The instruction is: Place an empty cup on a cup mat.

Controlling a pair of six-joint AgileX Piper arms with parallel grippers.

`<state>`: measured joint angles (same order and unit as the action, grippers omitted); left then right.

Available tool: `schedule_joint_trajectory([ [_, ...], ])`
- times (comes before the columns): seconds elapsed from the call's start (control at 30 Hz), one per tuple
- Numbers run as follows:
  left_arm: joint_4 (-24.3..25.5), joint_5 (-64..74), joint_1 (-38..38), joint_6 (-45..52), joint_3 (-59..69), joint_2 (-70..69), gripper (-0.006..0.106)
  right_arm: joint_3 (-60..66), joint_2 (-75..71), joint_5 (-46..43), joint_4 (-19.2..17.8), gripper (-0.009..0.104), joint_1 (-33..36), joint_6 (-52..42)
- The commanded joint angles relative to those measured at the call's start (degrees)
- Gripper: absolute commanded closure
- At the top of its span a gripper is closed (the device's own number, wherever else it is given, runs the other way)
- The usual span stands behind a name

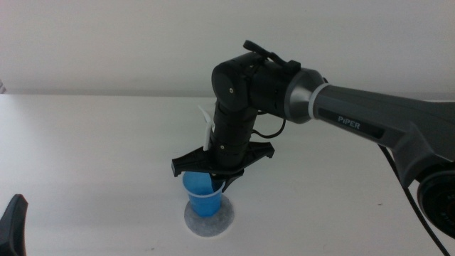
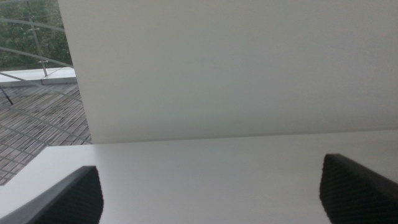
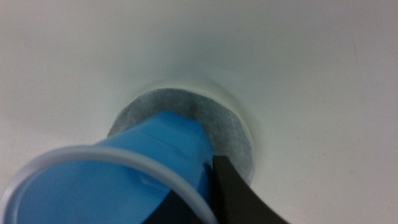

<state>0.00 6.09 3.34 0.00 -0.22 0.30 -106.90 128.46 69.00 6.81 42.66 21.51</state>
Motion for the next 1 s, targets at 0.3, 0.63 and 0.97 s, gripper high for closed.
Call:
schedule_joint_trajectory([
  [0.3,0.0,-0.7,-0.5,0.0,2.4,-2.4,0.007,-0.4,0.9,0.4,0.0,0.085,0.1,0.1],
  [0.63,0.0,-0.7,-0.5,0.0,2.4,-2.4,0.007,-0.4,0.9,0.4,0.0,0.064,0.1,-0.5],
  [0.97,0.0,-0.7,-0.5,0.0,2.4,-2.4,0.007,-0.4,-0.4,1.0,0.6,0.022,0.1,-3.3],
])
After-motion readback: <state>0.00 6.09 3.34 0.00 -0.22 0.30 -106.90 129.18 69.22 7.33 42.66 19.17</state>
